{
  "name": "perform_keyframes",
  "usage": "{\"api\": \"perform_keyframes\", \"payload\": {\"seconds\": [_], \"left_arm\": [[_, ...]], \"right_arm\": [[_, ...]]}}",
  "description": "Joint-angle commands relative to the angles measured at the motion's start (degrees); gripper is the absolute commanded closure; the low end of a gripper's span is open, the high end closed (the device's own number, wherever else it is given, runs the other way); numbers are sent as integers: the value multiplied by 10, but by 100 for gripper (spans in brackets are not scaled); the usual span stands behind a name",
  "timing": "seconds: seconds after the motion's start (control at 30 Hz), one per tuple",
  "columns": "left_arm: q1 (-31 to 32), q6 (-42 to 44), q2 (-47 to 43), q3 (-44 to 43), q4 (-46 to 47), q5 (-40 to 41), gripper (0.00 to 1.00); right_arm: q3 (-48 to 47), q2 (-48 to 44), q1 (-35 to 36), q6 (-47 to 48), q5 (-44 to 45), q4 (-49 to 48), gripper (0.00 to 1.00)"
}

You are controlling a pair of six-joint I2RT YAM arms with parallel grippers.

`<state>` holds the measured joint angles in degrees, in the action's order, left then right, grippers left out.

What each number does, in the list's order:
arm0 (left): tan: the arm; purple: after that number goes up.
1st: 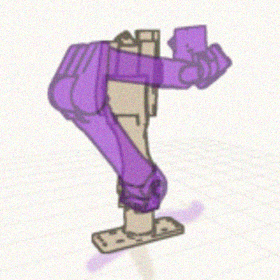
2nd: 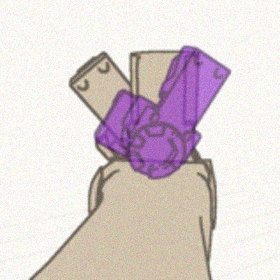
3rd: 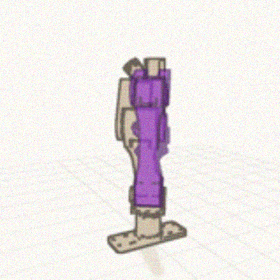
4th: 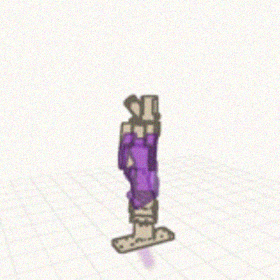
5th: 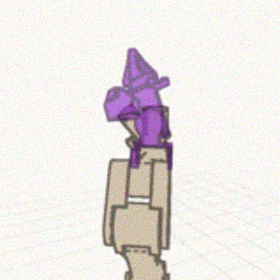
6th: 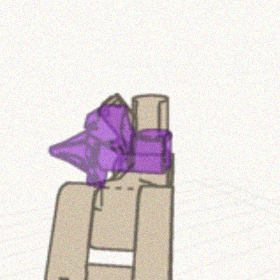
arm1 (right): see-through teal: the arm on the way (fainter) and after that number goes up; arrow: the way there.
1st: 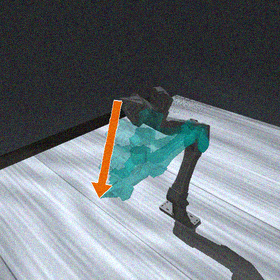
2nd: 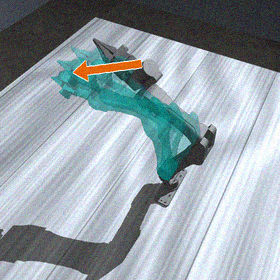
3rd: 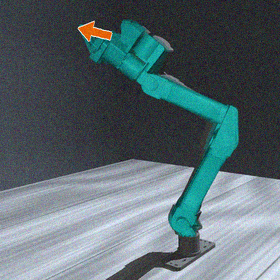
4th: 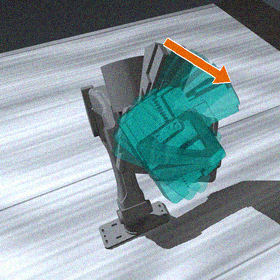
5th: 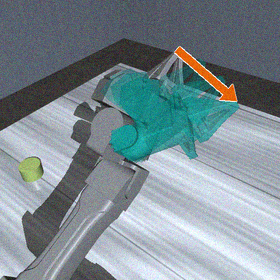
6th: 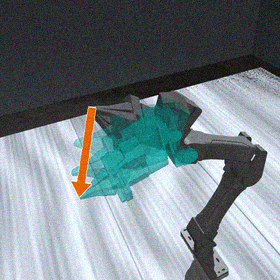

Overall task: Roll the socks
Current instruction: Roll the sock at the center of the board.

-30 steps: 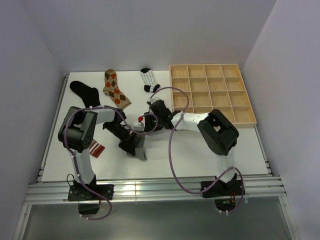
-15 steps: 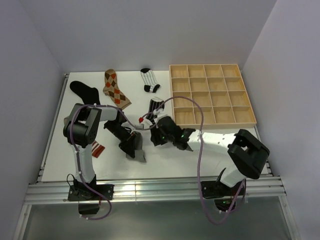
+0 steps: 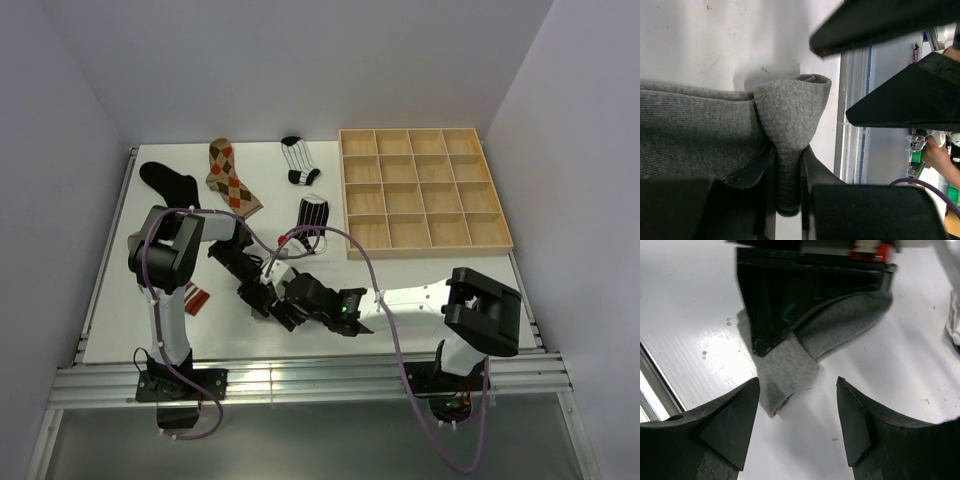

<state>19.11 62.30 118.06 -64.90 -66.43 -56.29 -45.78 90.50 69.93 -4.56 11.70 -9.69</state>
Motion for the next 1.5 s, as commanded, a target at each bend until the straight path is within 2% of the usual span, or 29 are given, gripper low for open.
{"api": "perform_keyframes", "payload": {"seconds": [0.0,0.33,0.63,0.8,0.83,0.87,0.9,0.97,1.0,1.03,1.2,1.47], "left_arm": [[0,34,28,7,46,99,100],[-2,42,38,-6,31,99,100],[-2,49,45,-15,10,99,100],[-1,62,49,-27,-12,96,100],[-1,63,52,-28,-17,95,100],[-2,69,52,-29,-25,95,100],[-2,70,52,-29,-27,95,99],[-2,71,45,-26,-27,94,91],[-2,72,40,-25,-25,93,88],[-3,65,30,-25,-22,88,80],[-15,69,5,-58,-48,68,64],[-53,62,-27,-99,-57,56,57]], "right_arm": [[-22,14,22,59,21,-21,30],[-91,91,71,136,67,43,29],[-106,149,81,185,111,32,31],[-105,170,83,193,125,17,43],[-108,177,83,193,127,16,47],[-111,180,84,193,130,18,60],[-113,185,83,195,133,21,69],[-117,191,83,194,133,27,75],[-115,191,84,194,130,28,76],[-114,189,84,193,126,33,78],[-115,188,84,186,119,47,80],[-118,192,82,178,114,60,82]]}}
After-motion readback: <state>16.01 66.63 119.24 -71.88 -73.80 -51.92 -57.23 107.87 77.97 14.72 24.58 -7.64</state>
